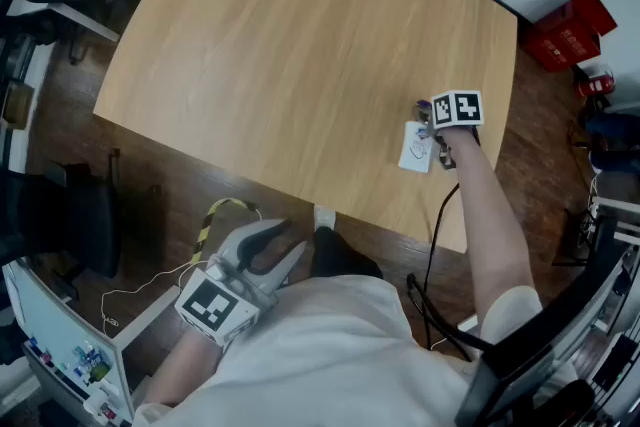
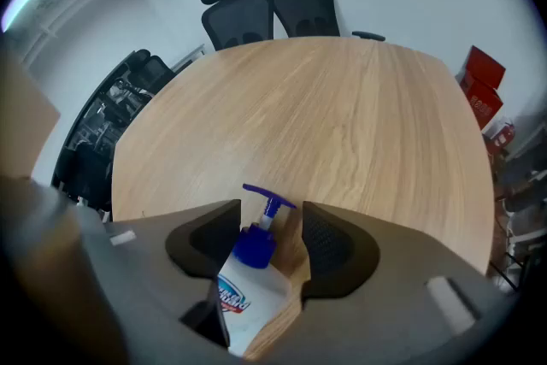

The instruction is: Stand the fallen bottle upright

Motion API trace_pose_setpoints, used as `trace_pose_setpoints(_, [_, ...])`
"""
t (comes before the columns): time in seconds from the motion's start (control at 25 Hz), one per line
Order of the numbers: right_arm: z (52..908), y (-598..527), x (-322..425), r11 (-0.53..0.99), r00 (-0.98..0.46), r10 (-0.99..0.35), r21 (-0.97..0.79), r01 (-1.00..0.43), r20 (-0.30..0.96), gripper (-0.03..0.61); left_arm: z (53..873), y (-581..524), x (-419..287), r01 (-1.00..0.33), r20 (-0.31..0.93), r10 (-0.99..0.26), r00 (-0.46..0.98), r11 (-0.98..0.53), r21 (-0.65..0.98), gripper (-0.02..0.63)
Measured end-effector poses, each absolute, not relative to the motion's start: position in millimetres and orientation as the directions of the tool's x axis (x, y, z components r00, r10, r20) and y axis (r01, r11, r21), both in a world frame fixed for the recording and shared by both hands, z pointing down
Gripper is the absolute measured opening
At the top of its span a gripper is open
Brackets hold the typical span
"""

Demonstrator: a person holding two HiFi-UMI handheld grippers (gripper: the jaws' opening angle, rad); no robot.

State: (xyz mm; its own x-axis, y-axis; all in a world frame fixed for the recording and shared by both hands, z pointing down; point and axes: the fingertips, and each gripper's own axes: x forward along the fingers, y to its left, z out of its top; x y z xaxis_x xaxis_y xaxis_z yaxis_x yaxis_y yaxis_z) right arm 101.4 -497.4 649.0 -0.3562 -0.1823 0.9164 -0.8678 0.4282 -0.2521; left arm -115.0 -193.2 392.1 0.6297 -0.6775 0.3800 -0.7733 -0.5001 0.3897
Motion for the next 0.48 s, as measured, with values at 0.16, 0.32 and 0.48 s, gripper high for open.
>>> trace_pose_setpoints(0.16, [652,-504,101,0.43,-0.331,-0.152,-0.239,-0.87,0.931,0.213,398,-202,-118,-0.778,0.38,-0.684,0.623,-0.487,0.398,0.121])
trace_pose_setpoints(0.32, [643,-505,100,0.441,-0.361,-0.205,-0.243,-0.864,0.91,0.188,400,-206,-119,-0.776,0.379,-0.683,0.624,-0.484,0.405,0.121])
trace_pose_setpoints(0.48, [613,-504,97,0.494,-0.388,-0.316,-0.199,-0.846,0.866,0.152,400,-206,-117,-0.762,0.374,-0.669,0.642,-0.504,0.406,0.121])
